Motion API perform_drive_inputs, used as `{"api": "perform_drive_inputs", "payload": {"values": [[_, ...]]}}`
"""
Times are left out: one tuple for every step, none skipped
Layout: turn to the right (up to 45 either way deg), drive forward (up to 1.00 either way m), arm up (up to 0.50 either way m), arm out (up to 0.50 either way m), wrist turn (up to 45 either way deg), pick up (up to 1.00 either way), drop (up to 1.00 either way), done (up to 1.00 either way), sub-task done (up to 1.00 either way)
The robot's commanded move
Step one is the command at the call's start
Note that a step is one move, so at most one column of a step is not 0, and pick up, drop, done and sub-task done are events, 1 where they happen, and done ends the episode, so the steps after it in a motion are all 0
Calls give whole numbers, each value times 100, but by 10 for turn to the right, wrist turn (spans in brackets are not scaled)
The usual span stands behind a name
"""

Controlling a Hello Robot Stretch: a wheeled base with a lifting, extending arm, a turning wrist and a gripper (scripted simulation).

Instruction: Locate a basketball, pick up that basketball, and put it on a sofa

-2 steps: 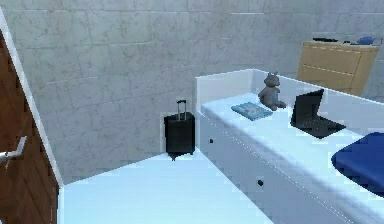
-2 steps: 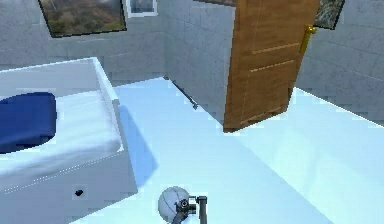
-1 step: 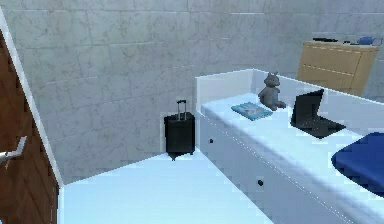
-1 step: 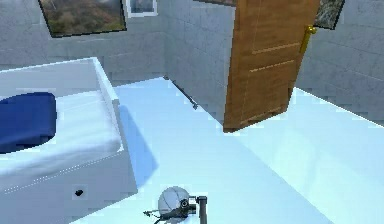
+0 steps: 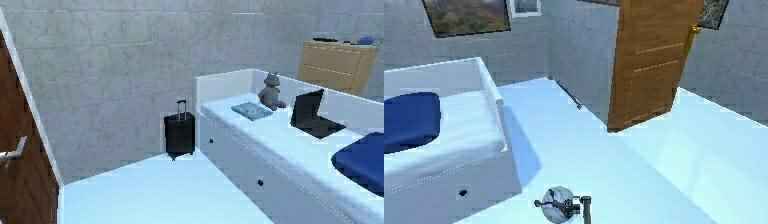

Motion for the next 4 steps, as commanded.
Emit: {"api": "perform_drive_inputs", "payload": {"values": [[0, 0, 0, 0, 180, 0, 0, 0, 0], [0, 0, -30, 0, 0, 0, 0, 0, 0], [0, 0, 0, 0, 0, 100, 0, 0, 0], [0, 0, 10, 0, 0, 0, 0, 0, 0]]}}
